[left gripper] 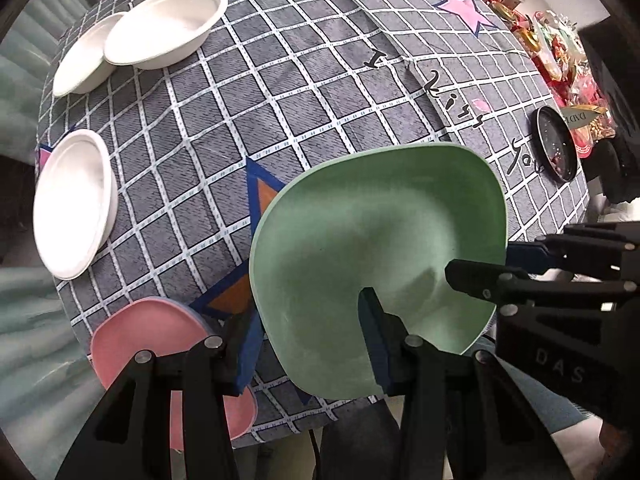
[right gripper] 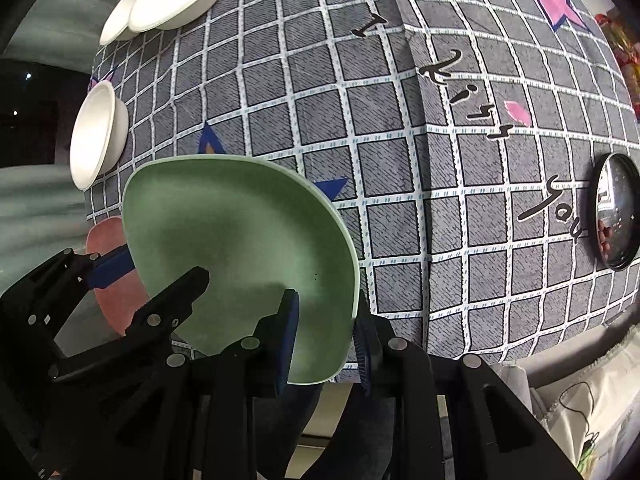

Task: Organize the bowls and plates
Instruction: 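Carry the green plate over the pink plate stack, then lower the green plate onto the pink plate and open both grippers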

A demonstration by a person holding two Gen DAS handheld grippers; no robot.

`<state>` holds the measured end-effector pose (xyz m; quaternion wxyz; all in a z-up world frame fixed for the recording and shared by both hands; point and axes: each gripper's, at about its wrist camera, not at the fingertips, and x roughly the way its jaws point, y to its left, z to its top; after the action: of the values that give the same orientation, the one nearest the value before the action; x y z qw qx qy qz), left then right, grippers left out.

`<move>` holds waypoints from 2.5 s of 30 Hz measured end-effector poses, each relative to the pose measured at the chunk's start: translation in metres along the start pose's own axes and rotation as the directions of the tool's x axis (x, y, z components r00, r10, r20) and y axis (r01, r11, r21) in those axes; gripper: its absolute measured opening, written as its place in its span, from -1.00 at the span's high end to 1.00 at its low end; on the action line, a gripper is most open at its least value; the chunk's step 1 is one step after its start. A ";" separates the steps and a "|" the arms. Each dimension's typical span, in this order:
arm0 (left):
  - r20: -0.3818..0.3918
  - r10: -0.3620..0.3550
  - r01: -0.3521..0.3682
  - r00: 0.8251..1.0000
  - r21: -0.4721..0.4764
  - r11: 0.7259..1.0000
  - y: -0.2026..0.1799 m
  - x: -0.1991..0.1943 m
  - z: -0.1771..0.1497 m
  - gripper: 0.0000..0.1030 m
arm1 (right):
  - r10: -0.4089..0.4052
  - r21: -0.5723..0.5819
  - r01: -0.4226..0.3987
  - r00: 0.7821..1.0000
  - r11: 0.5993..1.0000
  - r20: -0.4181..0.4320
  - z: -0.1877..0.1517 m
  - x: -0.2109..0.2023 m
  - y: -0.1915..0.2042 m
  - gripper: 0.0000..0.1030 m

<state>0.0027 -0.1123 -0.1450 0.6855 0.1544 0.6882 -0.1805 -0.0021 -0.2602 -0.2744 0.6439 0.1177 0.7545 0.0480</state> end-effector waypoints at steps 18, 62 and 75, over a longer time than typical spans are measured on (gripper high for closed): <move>0.079 0.031 -0.022 0.996 -0.108 0.994 0.037 0.004 -0.021 0.05 | -0.026 -0.123 0.031 0.999 0.992 0.038 -0.005 -0.066 0.081 0.42; 0.035 0.140 -0.108 0.990 -0.466 0.878 0.184 0.013 -0.131 -0.53 | -0.032 -0.312 0.008 0.997 0.950 -0.072 -0.036 -0.033 0.246 -0.85; 0.127 0.068 -0.017 0.990 -0.362 0.932 0.163 -0.006 -0.080 -0.54 | -0.047 -0.125 0.043 0.998 0.991 -0.035 -0.083 -0.079 0.232 -0.98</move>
<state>0.0068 0.0699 -0.1458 0.7515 0.0283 0.6575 -0.0467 -0.0450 -0.0479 -0.1325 0.6365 0.0594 0.7645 0.0825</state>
